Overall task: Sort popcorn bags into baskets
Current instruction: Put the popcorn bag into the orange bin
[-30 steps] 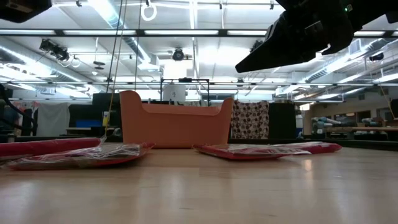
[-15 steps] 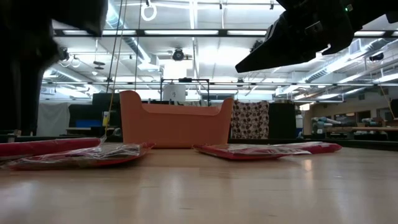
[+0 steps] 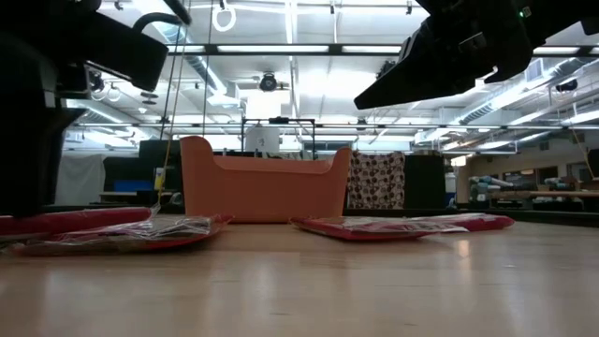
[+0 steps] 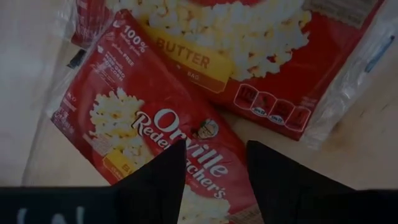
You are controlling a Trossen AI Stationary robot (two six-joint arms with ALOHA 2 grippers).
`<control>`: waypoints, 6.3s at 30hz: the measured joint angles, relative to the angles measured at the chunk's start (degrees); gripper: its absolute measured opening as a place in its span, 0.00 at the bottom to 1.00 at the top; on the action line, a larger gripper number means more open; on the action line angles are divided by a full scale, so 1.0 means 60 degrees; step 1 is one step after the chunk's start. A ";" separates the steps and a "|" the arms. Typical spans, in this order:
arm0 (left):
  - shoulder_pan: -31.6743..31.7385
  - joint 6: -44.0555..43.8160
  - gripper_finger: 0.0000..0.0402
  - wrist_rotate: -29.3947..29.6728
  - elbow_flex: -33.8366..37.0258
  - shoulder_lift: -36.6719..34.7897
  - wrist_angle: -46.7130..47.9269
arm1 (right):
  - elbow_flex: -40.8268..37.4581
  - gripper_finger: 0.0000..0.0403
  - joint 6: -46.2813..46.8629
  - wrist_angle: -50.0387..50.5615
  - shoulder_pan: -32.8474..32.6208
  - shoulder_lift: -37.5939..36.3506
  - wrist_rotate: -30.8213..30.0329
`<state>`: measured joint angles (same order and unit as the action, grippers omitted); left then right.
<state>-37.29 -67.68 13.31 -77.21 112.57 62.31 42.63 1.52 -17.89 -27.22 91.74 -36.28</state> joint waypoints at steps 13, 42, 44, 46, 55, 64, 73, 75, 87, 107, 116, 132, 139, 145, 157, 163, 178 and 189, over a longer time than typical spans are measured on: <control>0.0024 -0.0379 0.43 0.0458 0.0150 0.0201 -0.0106 | 0.0000 0.03 0.0000 0.0003 0.0000 0.0000 0.0017; -0.1558 0.2488 0.32 0.0273 0.0313 -0.0548 0.2039 | 0.0000 0.03 0.0004 0.0002 0.0000 0.0000 0.0060; -0.1683 0.1732 0.36 0.0693 0.0313 -0.0601 0.1878 | 0.0000 0.03 0.0004 0.0000 0.0000 0.0000 0.0060; -0.1797 0.1249 0.41 0.1139 0.0313 -0.0590 0.1769 | 0.0000 0.03 0.0007 0.0000 0.0000 0.0000 0.0060; -0.1671 0.0619 0.54 0.1531 0.1112 -0.0452 0.0835 | 0.0000 0.03 0.0004 -0.0018 -0.0004 0.0000 0.0064; -0.1688 0.0557 0.50 0.1444 0.2068 -0.0452 0.0062 | 0.0000 0.03 0.0007 0.0000 -0.0002 0.0000 0.0064; -0.1693 0.0295 0.37 0.1451 0.2579 -0.0484 0.0012 | 0.0000 0.03 0.0007 -0.0005 -0.0004 0.0000 0.0064; -0.1690 0.0500 0.29 0.1357 0.2601 -0.0470 0.0037 | 0.0000 0.03 0.0007 0.0000 -0.0002 0.0000 0.0064; -0.1523 0.0872 0.03 0.1064 0.2121 -0.0579 0.0991 | 0.0000 0.03 0.0007 -0.0004 0.0000 0.0000 0.0064; 0.0146 0.2631 0.01 0.4547 -0.1315 -0.2280 0.3029 | 0.0000 0.03 -0.0004 -0.0076 0.0007 0.0000 0.0064; 0.2025 0.6067 0.01 0.6331 -0.2081 -0.2280 0.1187 | 0.0000 0.03 -0.0029 -0.0076 0.0007 0.0000 0.0064; 0.6720 0.9439 0.06 0.4094 -0.2059 -0.2009 0.0123 | 0.0000 0.03 -0.0033 0.0022 0.0007 0.0000 0.0064; 0.7293 1.0439 0.27 0.2973 -0.2062 -0.1719 0.0080 | -0.0006 0.03 -0.0002 0.0250 -0.0015 0.0000 0.0064; 0.6283 1.1196 0.39 0.0848 -0.2062 -0.1719 -0.0025 | -0.0007 0.03 0.0013 0.0284 -0.0011 0.0000 0.0064; 0.3393 1.1096 0.38 -0.0443 -0.2062 -0.0976 -0.0059 | -0.0007 0.03 0.0036 0.0180 -0.0011 0.0000 0.0064; 0.2399 1.1147 0.38 -0.0435 -0.2062 -0.0388 0.0317 | -0.0007 0.03 0.0044 0.0174 -0.0011 0.0000 0.0064; 0.0857 1.1311 0.37 0.1029 -0.0825 0.0086 0.1194 | -0.0004 0.03 0.0047 0.0113 -0.0013 0.0000 0.0064; 0.0407 1.2354 0.37 0.2048 0.1129 -0.0280 -0.1141 | 0.0000 0.03 0.0004 0.0016 -0.0011 0.0000 0.0064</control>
<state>-34.85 6.44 25.60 -70.43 110.89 55.47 42.63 1.54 -17.79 -27.29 91.74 -35.90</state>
